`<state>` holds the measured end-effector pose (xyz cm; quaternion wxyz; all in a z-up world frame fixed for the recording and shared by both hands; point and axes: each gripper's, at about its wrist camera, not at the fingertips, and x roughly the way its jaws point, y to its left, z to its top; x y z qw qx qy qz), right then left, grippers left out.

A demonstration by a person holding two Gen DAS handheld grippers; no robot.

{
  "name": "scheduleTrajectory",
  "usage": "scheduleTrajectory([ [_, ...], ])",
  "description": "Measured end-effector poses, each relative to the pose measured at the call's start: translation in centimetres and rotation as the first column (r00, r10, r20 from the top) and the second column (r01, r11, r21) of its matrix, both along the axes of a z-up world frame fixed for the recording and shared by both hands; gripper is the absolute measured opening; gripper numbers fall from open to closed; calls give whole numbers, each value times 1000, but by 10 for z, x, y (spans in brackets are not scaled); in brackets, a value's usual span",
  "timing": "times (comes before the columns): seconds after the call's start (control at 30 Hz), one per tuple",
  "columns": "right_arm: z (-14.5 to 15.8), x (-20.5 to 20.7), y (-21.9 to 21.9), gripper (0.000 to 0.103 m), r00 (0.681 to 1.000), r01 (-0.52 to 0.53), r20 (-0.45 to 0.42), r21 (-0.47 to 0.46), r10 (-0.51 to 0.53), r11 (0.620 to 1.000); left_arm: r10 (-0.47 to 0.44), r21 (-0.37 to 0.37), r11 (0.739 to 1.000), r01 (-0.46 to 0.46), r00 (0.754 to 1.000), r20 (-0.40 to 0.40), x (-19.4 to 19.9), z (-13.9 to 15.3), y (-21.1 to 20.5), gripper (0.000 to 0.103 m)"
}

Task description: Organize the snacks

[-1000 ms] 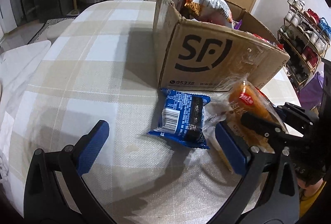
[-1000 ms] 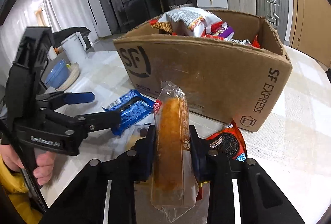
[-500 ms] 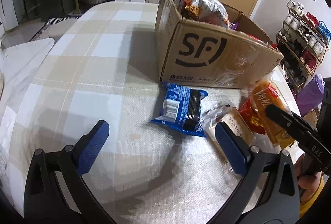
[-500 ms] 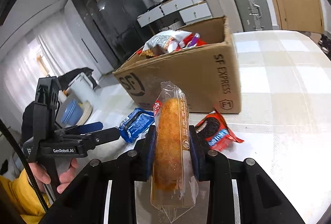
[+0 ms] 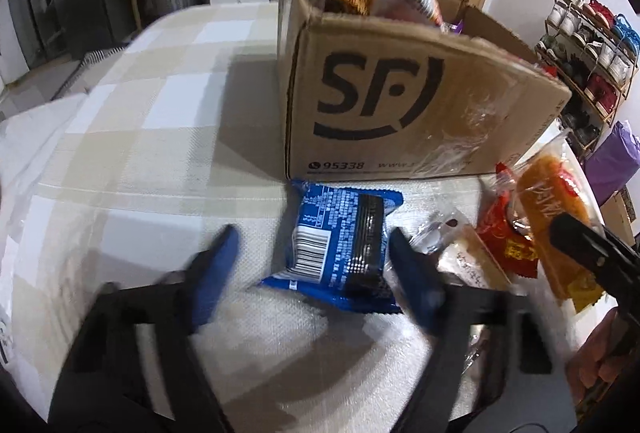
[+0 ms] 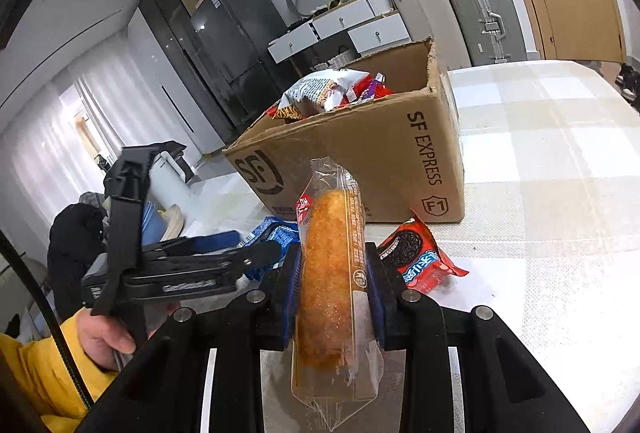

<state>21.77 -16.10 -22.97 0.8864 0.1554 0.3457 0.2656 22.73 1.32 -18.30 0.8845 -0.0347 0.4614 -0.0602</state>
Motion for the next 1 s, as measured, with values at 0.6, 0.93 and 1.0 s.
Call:
scheduleTrajectory([
  [0.6, 10, -9, 5, 29, 1000, 4, 11, -30, -3, 1000, -39, -79, 996, 47, 994, 104, -57, 53, 13, 41],
  [0.93, 69, -56, 12, 29, 995, 1, 97, -4, 0, 1000, -11, -144, 989, 31, 990, 142, -121, 104, 19, 42],
  [1.0, 79, -65, 10, 29, 995, 10, 101, 7, -10, 1000, -20, -166, 985, 47, 987, 162, -138, 116, 18, 42],
])
